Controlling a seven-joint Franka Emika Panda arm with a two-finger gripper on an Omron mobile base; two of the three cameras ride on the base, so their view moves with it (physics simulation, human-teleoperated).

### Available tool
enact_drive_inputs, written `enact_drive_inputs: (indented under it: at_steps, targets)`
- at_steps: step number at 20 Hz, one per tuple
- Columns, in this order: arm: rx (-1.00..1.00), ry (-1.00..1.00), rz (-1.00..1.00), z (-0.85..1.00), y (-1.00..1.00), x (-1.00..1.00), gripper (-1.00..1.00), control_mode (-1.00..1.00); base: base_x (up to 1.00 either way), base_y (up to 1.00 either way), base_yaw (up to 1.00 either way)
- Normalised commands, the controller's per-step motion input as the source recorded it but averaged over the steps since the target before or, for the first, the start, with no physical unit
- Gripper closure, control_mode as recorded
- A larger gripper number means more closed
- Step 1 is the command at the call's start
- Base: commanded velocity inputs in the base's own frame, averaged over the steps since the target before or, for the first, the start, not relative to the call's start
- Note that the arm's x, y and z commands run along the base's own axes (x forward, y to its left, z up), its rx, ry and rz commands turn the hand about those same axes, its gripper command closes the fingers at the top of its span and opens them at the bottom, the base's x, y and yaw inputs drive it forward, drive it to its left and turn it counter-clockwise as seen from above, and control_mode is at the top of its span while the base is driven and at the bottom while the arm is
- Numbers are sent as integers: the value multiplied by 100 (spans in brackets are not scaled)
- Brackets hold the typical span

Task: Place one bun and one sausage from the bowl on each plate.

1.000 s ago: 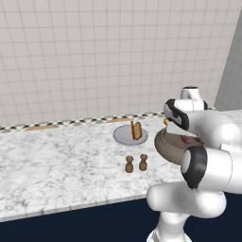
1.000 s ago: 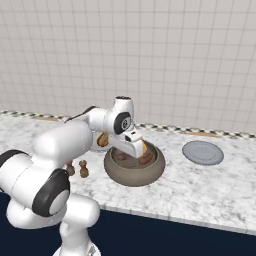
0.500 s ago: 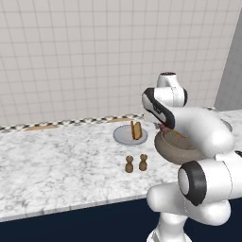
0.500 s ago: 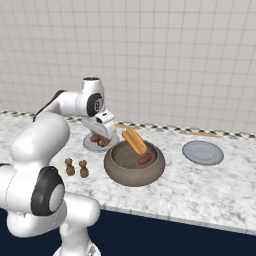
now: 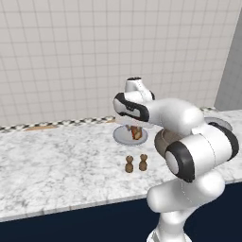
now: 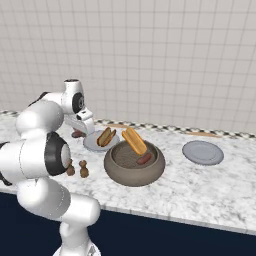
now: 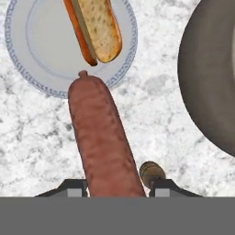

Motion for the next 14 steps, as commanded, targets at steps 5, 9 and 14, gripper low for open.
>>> enact_drive_inputs:
  at_steps: [5, 9, 14]
  targets:
    - [-5, 3, 2, -42, 25, 53, 100, -100, 0, 0, 0]
    - [-12, -12, 0, -49, 0, 64, 100, -100, 0, 0, 0]
    - [-13, -12, 0, -51, 0, 52, 100, -100, 0, 0, 0]
